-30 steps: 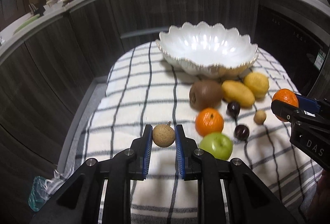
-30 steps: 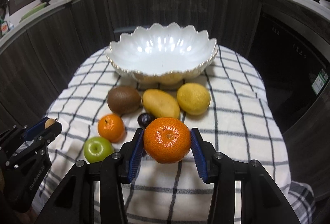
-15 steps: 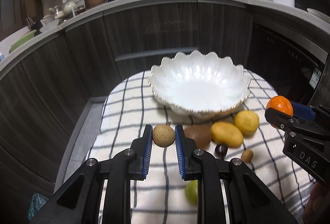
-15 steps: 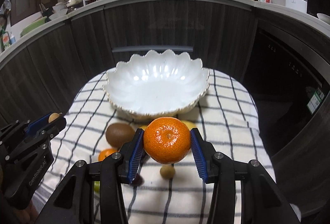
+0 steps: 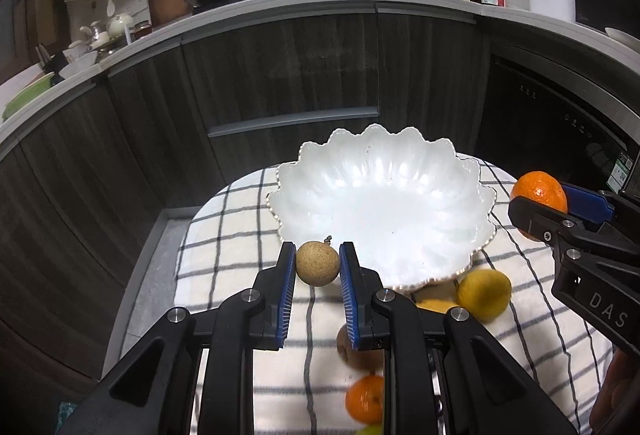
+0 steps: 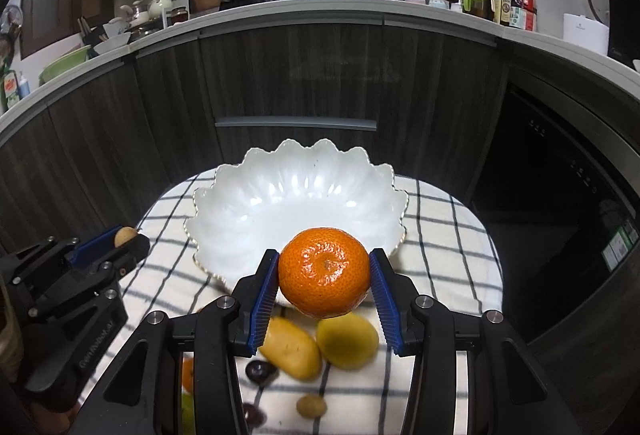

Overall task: Organize fruits
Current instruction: 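Lift and carry both held fruits over the white scalloped bowl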

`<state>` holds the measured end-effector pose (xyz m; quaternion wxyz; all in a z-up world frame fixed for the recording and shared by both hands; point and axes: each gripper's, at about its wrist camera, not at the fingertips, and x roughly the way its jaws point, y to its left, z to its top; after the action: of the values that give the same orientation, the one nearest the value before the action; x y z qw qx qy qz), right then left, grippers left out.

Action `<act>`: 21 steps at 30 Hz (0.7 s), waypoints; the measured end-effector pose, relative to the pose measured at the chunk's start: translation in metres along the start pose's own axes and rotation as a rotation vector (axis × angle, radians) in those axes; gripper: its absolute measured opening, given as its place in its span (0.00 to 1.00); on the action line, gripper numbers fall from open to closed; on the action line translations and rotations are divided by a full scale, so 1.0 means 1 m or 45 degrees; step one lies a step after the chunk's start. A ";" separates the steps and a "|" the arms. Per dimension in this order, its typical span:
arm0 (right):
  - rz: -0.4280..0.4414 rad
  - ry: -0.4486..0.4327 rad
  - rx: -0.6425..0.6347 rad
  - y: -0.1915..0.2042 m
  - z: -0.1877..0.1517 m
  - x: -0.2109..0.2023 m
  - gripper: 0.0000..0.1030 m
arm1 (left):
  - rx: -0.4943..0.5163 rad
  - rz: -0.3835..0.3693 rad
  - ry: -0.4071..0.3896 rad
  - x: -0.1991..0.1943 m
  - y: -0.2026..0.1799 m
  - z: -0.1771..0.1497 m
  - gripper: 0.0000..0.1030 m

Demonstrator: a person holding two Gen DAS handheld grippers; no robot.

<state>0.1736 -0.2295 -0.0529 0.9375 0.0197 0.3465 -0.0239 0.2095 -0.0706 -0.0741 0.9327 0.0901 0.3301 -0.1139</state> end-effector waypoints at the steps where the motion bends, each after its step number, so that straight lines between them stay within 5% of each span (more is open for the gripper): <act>1: 0.001 0.005 0.001 0.000 0.002 0.004 0.45 | 0.000 -0.004 0.002 0.004 0.000 0.002 0.22; 21: -0.043 0.132 0.070 -0.021 0.019 0.094 0.45 | 0.020 -0.041 0.077 0.087 -0.004 0.031 0.22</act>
<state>0.2558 -0.2540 -0.0999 0.9168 0.0411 0.3942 -0.0481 0.2927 -0.0953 -0.1062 0.9197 0.0953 0.3586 -0.1288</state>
